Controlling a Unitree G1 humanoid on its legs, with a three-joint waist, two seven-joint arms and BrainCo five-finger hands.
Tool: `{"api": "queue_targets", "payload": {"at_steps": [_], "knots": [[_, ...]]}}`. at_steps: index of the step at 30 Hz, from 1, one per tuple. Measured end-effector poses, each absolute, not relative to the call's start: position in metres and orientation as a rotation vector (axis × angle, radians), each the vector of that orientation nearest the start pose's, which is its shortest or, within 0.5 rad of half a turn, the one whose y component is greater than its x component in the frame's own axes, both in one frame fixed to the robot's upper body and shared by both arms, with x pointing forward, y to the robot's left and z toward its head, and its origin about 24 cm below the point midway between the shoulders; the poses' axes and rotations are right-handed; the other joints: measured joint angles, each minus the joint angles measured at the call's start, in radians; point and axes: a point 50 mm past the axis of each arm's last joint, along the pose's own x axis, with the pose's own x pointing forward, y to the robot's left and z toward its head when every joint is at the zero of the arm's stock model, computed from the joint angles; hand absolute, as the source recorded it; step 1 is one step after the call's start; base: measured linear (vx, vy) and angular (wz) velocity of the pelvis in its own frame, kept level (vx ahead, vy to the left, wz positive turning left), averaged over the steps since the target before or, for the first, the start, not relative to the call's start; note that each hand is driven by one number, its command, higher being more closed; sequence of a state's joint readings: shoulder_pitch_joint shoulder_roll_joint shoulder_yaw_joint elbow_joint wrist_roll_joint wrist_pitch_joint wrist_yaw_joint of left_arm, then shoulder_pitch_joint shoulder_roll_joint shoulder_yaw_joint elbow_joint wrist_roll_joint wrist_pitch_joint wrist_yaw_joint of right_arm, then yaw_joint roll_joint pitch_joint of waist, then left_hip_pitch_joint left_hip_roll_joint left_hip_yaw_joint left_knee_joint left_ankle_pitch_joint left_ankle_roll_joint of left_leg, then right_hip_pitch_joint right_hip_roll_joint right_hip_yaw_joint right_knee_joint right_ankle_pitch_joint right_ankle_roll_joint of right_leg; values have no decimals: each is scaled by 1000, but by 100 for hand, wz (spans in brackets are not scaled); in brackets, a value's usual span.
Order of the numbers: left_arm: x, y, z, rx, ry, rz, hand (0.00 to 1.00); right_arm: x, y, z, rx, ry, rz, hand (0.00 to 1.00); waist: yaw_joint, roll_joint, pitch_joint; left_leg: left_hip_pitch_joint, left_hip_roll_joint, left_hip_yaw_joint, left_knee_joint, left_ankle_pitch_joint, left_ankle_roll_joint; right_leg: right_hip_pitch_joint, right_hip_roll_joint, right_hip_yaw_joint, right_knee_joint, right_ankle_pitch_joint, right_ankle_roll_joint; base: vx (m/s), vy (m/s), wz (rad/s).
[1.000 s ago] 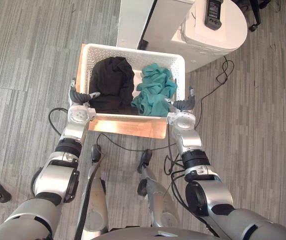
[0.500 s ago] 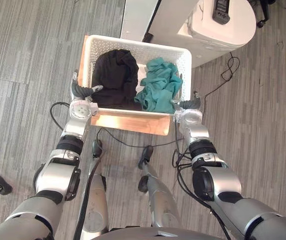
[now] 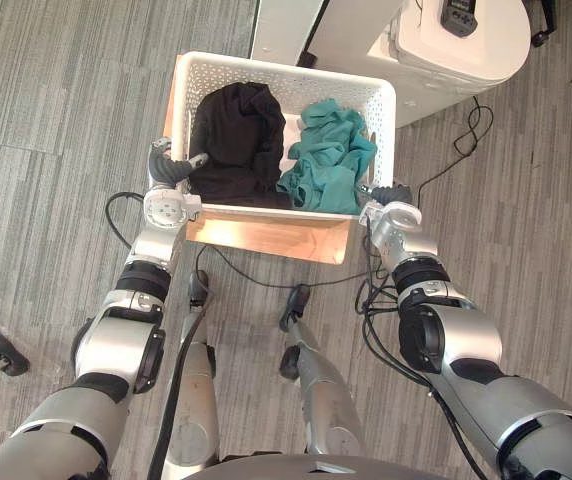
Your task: Pick up the laundry basket with both hands and put the clothes into the washing machine.
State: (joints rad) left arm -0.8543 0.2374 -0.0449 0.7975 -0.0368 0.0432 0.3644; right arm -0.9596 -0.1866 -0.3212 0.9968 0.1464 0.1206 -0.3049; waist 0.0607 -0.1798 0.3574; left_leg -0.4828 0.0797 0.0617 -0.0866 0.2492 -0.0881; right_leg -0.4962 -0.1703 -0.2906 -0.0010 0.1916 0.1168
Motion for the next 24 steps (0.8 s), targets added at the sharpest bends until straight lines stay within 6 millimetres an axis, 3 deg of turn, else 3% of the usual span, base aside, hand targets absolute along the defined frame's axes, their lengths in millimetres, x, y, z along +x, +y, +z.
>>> {"api": "queue_targets", "payload": {"at_steps": [18,24], "knots": [[398,173,140,314,-63,300,100,403,-203,129,106,127,-386,100,-4,5,-3,-15,5,-10,7,2,-1,-2,10,-19,-5,5,3,-20,-47,2],[401,180,143,480,-36,306,100,404,-196,132,71,106,-359,100,-4,5,-4,0,13,-10,7,0,-3,14,20,-21,-9,7,0,-14,-48,-2]]}}
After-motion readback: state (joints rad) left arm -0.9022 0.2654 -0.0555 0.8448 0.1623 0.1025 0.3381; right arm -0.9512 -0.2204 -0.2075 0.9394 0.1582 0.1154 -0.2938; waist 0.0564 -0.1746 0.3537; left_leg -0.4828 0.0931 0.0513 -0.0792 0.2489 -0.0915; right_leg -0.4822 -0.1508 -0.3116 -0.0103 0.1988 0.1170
